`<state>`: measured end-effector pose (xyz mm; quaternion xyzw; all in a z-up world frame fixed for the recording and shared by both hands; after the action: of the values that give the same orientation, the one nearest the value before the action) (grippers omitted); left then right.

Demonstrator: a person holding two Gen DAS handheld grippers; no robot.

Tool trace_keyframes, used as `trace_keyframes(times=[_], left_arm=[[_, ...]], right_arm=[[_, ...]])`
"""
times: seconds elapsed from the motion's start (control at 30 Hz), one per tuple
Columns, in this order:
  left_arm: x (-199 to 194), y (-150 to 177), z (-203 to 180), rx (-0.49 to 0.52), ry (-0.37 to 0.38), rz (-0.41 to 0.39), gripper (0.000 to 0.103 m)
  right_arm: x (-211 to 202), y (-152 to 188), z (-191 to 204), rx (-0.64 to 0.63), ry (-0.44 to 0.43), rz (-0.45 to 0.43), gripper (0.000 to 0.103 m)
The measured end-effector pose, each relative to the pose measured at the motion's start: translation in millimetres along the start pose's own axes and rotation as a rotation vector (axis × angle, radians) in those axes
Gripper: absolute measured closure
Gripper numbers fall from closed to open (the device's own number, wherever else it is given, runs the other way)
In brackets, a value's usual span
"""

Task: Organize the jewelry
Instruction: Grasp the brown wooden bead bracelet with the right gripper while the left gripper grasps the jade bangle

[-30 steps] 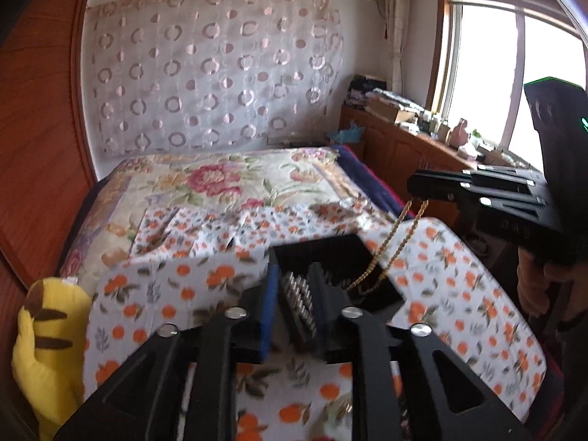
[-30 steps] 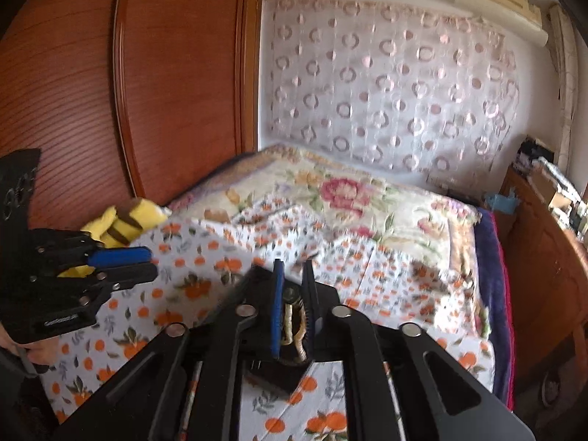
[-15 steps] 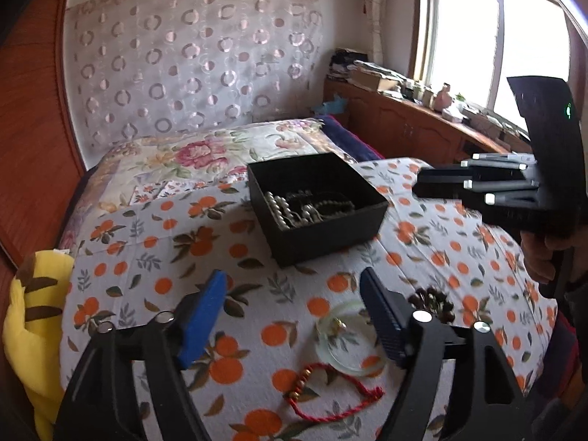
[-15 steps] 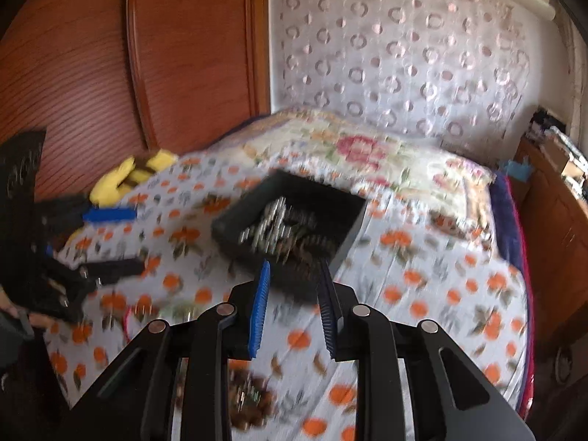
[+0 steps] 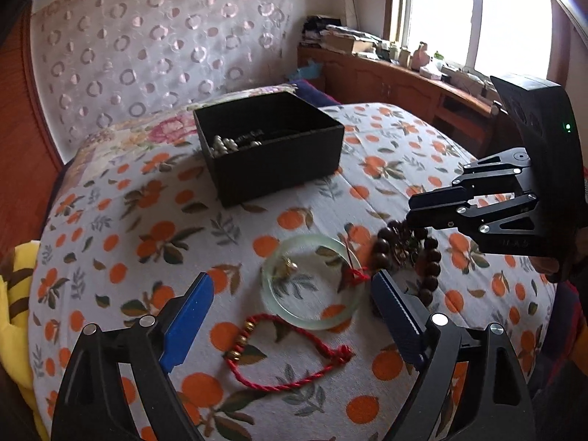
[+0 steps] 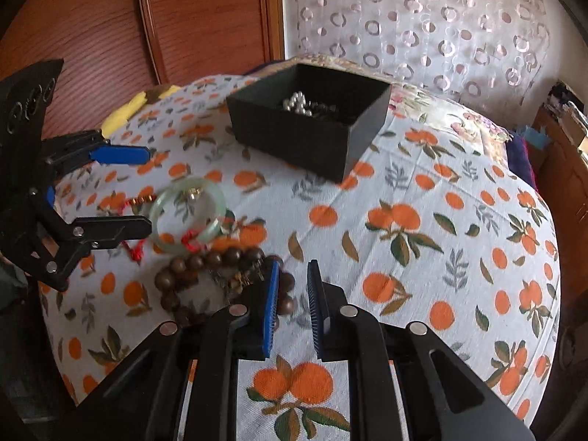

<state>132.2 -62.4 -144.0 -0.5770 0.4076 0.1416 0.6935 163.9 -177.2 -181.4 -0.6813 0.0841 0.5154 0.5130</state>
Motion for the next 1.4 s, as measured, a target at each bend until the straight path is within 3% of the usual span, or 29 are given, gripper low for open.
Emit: trace_keyframes(times=[0.23, 0.67, 1.1, 1.23, 1.4], left_arm=[[5.3, 3.8, -5.2, 0.006, 0.005, 0.023, 0.019], [23.4, -0.6, -13.4, 0.011, 0.021, 0.078, 0.019], [42.4, -1.4, -11.2, 0.020, -0.037, 0.118, 0.019], [39.3, -3.3, -12.3, 0.026, -0.033, 0.101, 0.034], [35.4, -0.2, -12.2, 0.021, -0.039, 0.094, 0.034]], right_arm=[[3.5, 6.6, -6.4, -0.016, 0.050, 0.030, 0.085], [6.8, 8.4, -11.2, 0.016, 0.036, -0.039, 0.085], [7.8, 7.7, -10.4, 0.009, 0.049, -0.040, 0.085], [7.7, 7.9, -10.6, 0.004, 0.054, -0.040, 0.085], [7.7, 7.8, -10.0, 0.005, 0.054, -0.040, 0.085]])
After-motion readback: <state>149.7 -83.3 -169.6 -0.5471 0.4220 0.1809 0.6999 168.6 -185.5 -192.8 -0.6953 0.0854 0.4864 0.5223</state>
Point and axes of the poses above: each gripper's, at about its wrist camera, not at the fingertips, and x roughly the way its jaws point, z to its left, y to its underside, the point moved 8 cm from there along x, roughly the way its jaws point, and after that the axes turned 1 degree about -y, right-handed, at the moved point
